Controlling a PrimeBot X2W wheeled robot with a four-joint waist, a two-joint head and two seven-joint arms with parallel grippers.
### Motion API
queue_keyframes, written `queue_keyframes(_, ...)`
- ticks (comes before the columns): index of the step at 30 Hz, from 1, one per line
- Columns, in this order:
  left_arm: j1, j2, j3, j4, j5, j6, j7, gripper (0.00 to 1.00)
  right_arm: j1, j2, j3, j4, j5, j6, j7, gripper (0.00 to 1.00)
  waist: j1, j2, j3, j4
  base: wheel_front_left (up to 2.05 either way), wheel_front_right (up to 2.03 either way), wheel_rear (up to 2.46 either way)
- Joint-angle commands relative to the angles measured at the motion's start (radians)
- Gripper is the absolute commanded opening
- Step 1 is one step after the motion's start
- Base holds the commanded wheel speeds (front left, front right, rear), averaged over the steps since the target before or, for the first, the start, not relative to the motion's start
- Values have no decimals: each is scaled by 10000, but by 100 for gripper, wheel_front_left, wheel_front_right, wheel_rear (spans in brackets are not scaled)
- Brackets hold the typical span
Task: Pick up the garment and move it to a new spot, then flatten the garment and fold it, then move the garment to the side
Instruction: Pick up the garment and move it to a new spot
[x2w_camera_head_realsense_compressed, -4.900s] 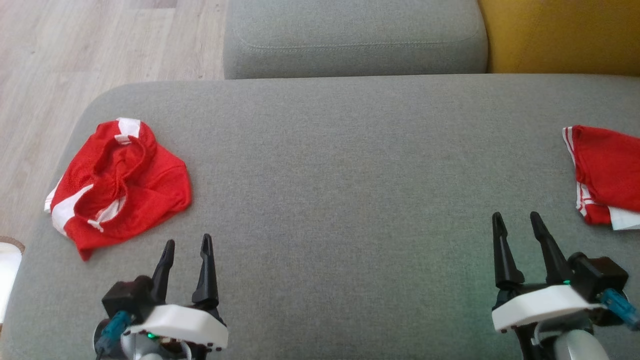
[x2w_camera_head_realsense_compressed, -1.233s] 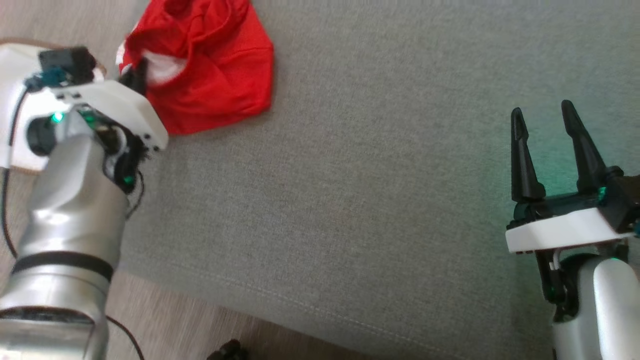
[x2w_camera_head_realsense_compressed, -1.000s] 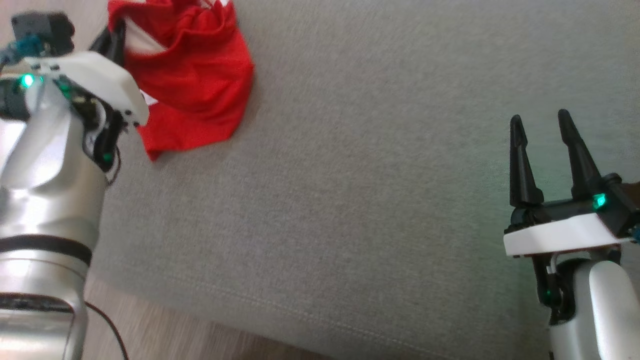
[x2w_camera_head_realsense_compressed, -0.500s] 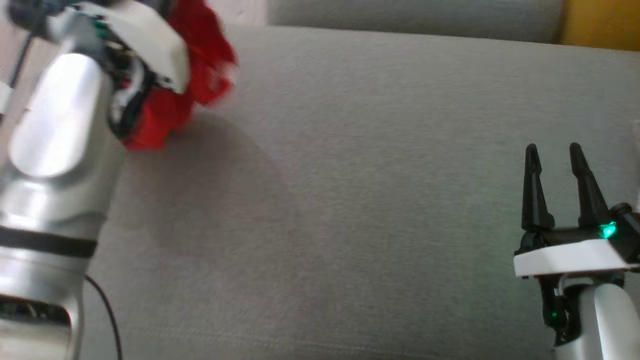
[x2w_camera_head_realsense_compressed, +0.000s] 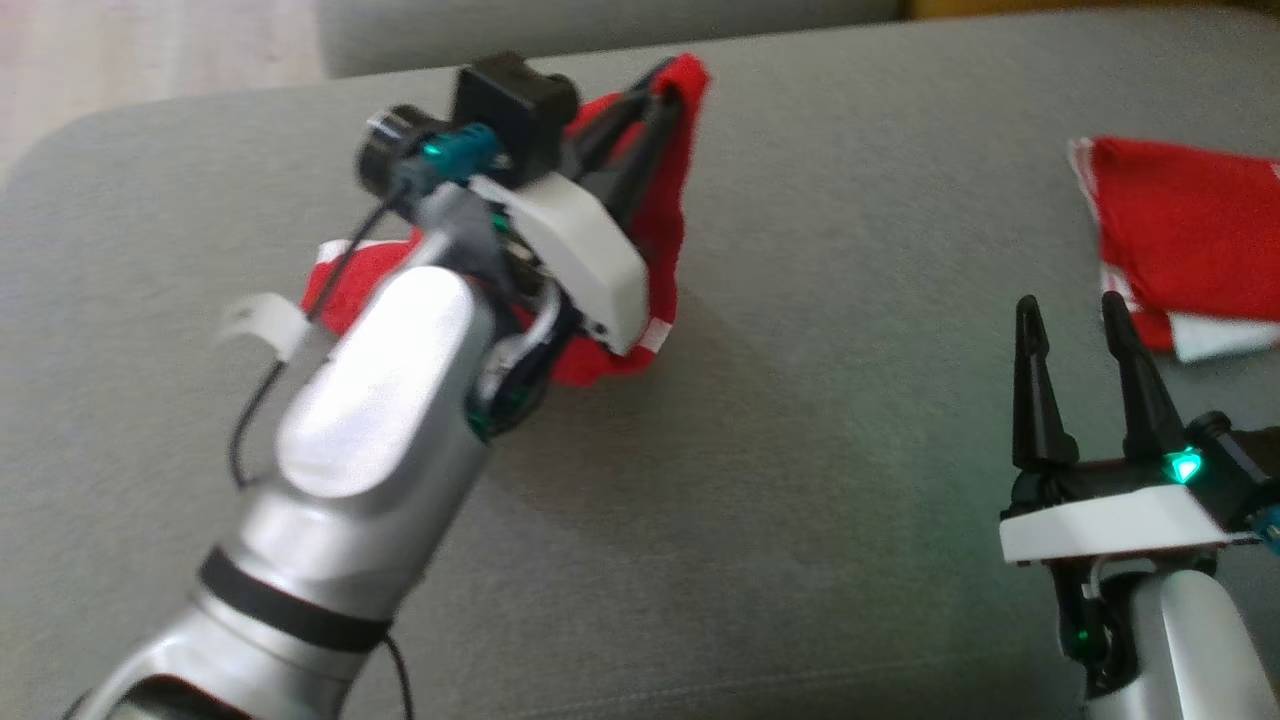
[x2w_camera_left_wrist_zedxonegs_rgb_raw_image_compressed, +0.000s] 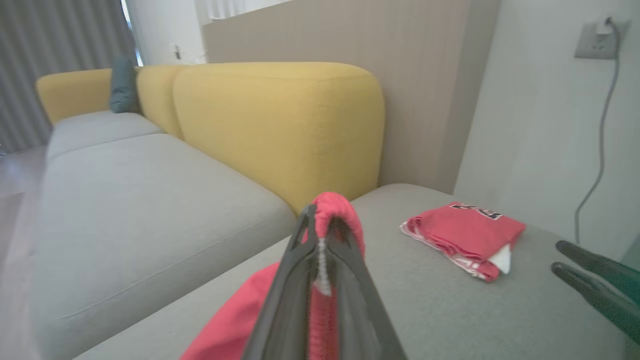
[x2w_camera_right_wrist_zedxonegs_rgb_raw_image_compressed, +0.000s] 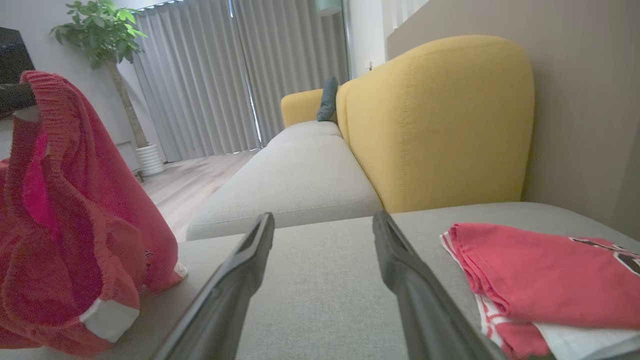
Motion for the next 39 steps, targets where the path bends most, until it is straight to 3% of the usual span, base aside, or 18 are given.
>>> queue_keyframes(1, -519, 16, 284, -270, -92, 105, -164, 0, -483, -39, 303, -292, 104, 65, -137, 100, 0, 0, 411, -578, 0, 0, 0)
queue_keyframes(5, -351, -369, -182, 284, -265, 231, -441, 0, -600, -39, 473, -131, 226, 65, -244, 100, 0, 0, 706, -1111, 0, 0, 0)
queue_keyframes(11, 300, -516, -1062, 1436, -464, 273, -932, 0, -661, -39, 605, 133, 323, 65, -431, 100, 0, 0, 996, -1490, 0, 0, 0)
queue_keyframes(12, 410, -525, -1221, 1606, -502, 264, -1012, 16, -661, -39, 608, 184, 329, 65, -457, 100, 0, 0, 1014, -1505, 0, 0, 0)
queue_keyframes(13, 516, -532, -1366, 1746, -557, 261, -1099, 39, -663, -39, 620, 233, 332, 65, -478, 100, 0, 0, 1024, -1513, 0, 0, 0)
queue_keyframes(14, 608, -537, -1502, 1850, -610, 275, -1214, 82, -665, -39, 630, 279, 337, 65, -499, 100, 0, 0, 1026, -1513, 0, 0, 0)
queue_keyframes(15, 784, -541, -1840, 1907, -840, 311, -1415, 100, -667, -39, 646, 375, 348, 65, -536, 100, 0, 0, 1006, -1491, 0, 0, 0)
queue_keyframes(26, 1090, -546, -3153, 1813, -1666, 928, -2281, 100, -574, -39, 652, 670, 327, 65, -581, 100, 0, 0, 501, -1084, 0, 0, 0)
queue_keyframes(32, 1337, -500, -2847, 1841, -1851, 1217, -3050, 100, -393, -39, 572, 695, 230, 65, -611, 100, 0, 0, -38, -711, 0, 0, 0)
queue_keyframes(39, 2205, -52, -1963, 1498, -1829, 1709, -3451, 100, 13, -39, 542, 837, 98, 65, -582, 100, 0, 0, -660, -205, 0, 0, 0)
